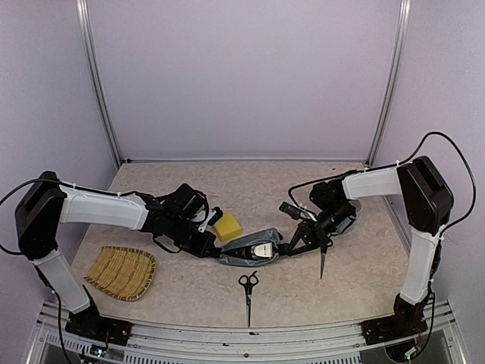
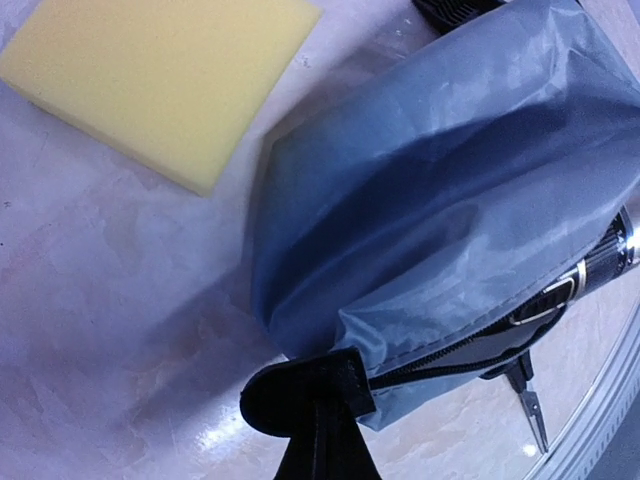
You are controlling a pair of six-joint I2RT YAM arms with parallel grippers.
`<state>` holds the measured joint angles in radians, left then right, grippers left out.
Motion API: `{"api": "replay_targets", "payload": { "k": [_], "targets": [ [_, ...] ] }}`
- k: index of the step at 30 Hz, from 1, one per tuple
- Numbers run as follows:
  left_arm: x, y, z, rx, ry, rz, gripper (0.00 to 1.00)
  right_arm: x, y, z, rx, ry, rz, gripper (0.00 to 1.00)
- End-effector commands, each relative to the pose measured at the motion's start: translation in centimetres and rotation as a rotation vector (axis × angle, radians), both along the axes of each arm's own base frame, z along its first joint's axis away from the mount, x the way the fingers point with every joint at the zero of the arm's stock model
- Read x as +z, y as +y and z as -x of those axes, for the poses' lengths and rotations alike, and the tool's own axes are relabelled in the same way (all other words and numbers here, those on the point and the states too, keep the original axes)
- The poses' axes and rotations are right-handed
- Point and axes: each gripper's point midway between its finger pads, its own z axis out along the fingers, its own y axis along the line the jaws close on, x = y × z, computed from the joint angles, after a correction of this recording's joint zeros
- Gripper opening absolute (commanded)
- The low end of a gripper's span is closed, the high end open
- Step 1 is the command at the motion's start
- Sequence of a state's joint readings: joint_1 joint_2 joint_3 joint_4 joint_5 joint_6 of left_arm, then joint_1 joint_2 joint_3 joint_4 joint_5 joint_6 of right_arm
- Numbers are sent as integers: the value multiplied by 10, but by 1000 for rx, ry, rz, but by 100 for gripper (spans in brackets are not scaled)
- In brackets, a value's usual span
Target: Sort the hair-cutting tools
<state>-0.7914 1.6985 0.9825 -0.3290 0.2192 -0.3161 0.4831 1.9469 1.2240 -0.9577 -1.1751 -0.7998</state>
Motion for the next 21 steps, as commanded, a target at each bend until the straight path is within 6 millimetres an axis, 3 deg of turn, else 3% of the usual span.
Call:
{"api": "replay_targets", "payload": {
  "k": [1, 5, 7, 10, 12, 13, 15, 16, 17, 21],
  "targets": [
    [55, -3, 5, -15, -29, 110, 0, 36, -15, -12, -58, 21, -71, 0],
    [91, 25, -7, 77, -99, 182, 0, 11, -42, -53, -237, -21, 123, 0],
    [95, 27, -8, 85, -99, 222, 0, 21, -40, -54, -246, -30, 117, 0],
    [100, -8, 14, 4, -32, 344, 0, 67, -25, -29, -131, -25, -56, 0],
    [94, -27, 25, -30, -24, 302, 0, 71, -19, -24, -108, -10, -59, 0],
    [90, -29, 24, -18, -34, 257, 7, 65, -17, -26, -112, -10, -39, 0],
    [81, -26, 17, 29, -50, 221, 47, 53, -17, -28, -120, -2, -23, 0],
    [73, -21, 14, 58, -55, 211, 61, 47, -17, -27, -121, 3, -18, 0],
    [69, -18, 10, 74, -57, 213, 65, 43, -18, -26, -119, 10, -14, 0],
    [38, -2, -10, 131, -12, 184, 64, 30, -17, -28, -119, 26, -3, 0]
  ]
}}
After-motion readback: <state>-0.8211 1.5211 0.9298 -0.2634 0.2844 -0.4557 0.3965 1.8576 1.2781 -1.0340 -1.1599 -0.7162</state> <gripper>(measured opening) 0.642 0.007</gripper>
